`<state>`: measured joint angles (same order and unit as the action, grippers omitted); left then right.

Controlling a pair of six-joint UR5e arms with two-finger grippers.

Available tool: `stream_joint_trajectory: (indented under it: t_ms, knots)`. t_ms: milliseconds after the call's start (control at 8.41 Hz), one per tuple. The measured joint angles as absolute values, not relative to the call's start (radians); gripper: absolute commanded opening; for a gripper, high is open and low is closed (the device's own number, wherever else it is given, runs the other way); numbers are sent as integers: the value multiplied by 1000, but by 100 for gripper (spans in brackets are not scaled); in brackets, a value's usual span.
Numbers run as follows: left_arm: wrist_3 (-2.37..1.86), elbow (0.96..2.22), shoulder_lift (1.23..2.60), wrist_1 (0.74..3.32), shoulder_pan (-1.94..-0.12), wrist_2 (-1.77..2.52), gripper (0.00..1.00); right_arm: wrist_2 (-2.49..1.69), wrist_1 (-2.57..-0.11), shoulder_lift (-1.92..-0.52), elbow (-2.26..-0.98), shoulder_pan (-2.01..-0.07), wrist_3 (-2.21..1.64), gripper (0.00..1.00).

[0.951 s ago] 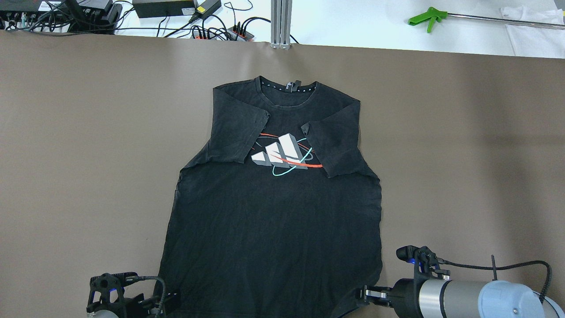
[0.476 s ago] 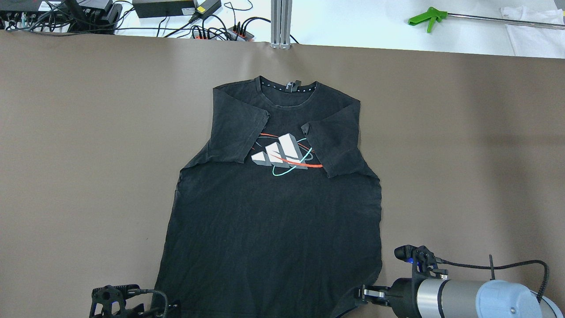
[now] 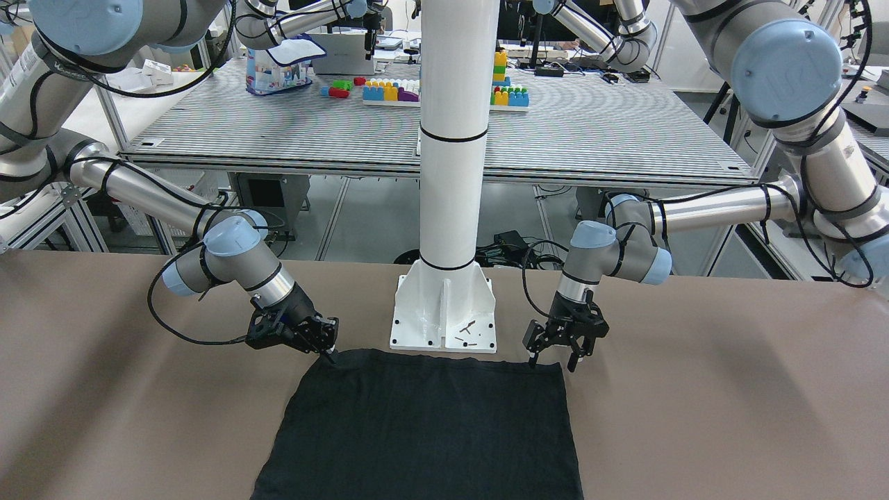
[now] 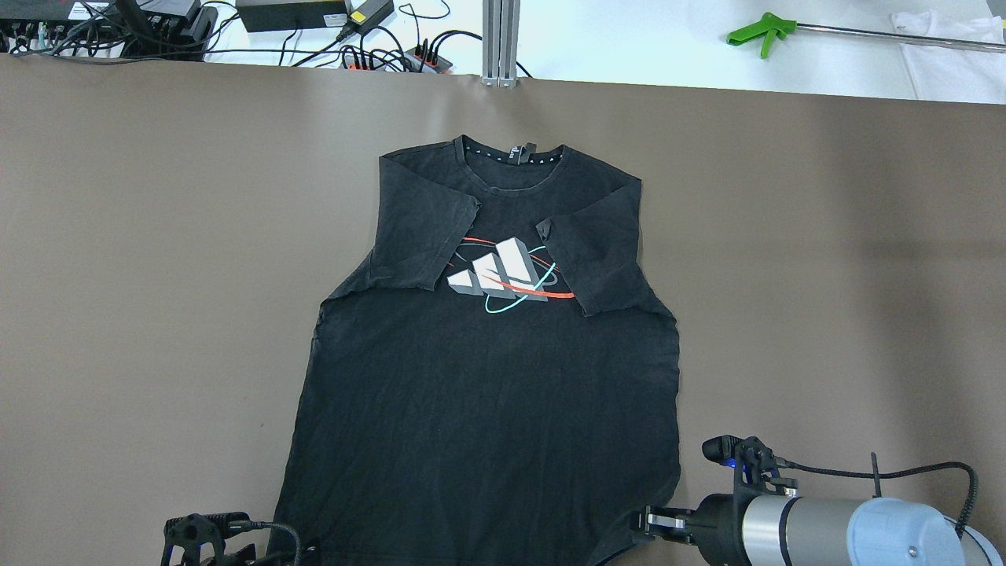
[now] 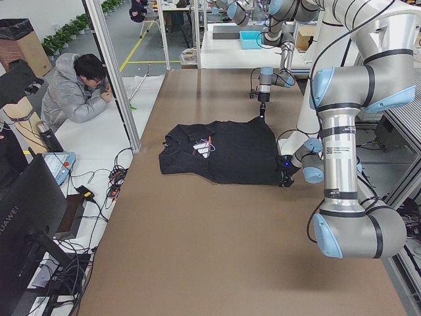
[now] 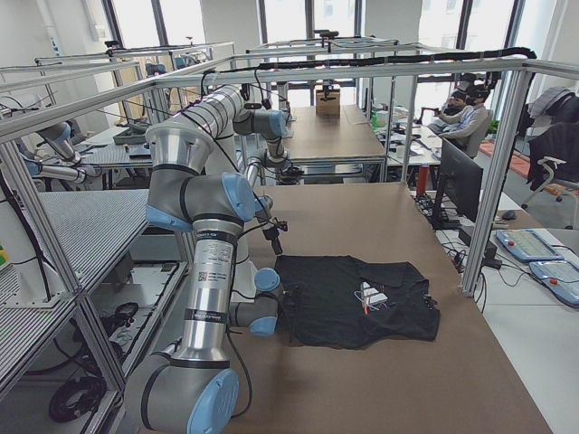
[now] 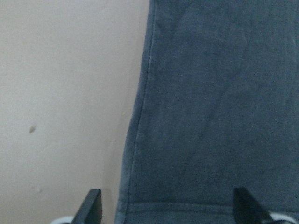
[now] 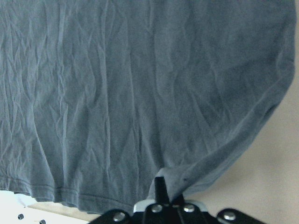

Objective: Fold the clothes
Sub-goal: 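Grasp the hem corners with both grippers and lift them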

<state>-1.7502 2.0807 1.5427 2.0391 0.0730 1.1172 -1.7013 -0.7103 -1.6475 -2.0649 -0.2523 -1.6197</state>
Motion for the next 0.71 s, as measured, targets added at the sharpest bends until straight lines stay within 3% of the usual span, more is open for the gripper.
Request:
stream_joint_trajectory:
  t_ms: [119, 357, 476, 595, 714]
  knots:
    - [-1750, 2078, 1543, 2039, 74, 1117, 94, -1701, -710, -1648, -2065, -253, -1620, 0]
    - [-1750, 2074, 1544, 2039, 75, 1116, 82, -1701, -710, -1648, -2065, -253, -1620, 0]
    - [-1750, 2073, 1545, 2038, 77, 1113, 66, -1701, -710, -1648, -2065, -253, -1619, 0]
    - [-1750, 2072, 1547, 2036, 79, 1110, 24, -1701, -710, -1647, -2065, -253, -1619, 0]
    - [-1750, 2070, 1549, 2036, 79, 1108, 0, -1701, -710, -1648, -2065, -253, -1619, 0]
